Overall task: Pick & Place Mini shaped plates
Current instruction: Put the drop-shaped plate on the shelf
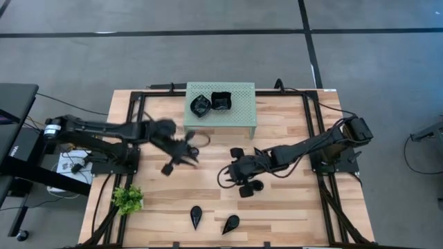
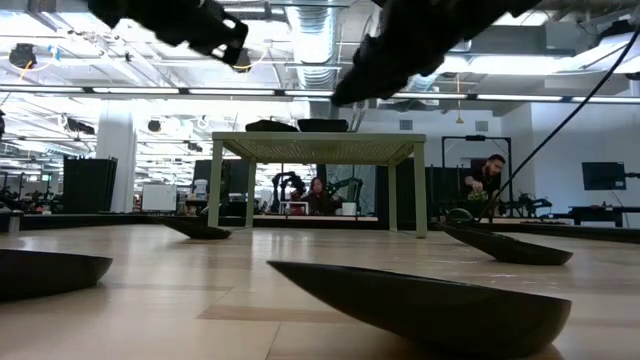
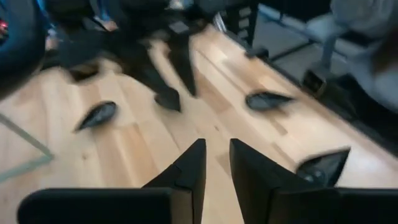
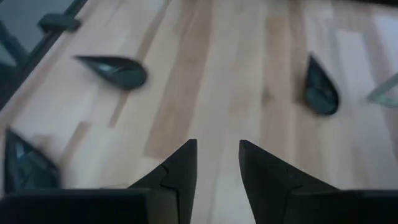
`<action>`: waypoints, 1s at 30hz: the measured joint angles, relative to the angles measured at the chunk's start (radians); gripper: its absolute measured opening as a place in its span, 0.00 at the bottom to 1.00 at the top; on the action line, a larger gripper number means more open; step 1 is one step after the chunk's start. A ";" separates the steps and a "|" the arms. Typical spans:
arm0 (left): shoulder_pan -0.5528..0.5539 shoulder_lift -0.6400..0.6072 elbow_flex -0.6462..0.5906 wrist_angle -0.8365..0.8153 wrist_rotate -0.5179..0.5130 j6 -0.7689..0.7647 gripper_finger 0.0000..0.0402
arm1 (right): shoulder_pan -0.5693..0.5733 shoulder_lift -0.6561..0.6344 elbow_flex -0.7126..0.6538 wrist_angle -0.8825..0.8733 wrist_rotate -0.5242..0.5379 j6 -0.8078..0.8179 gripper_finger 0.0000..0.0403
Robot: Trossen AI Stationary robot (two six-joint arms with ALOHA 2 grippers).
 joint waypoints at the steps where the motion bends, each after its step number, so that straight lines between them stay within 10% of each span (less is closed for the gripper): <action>1: -0.034 0.000 -0.023 0.023 -0.044 0.000 0.19 | -0.008 0.000 0.000 0.008 0.005 -0.002 0.28; 11: -0.188 0.000 -0.152 0.192 -0.383 -0.003 0.29 | -0.026 0.000 0.002 -0.343 0.160 0.191 0.28; 23: -0.184 0.000 -0.191 0.280 -0.399 -0.003 0.30 | -0.018 0.001 -0.126 -0.548 0.216 0.848 0.28; 30: -0.184 0.000 -0.191 0.290 -0.399 -0.003 0.30 | -0.023 0.000 -0.149 -0.550 0.273 0.886 0.28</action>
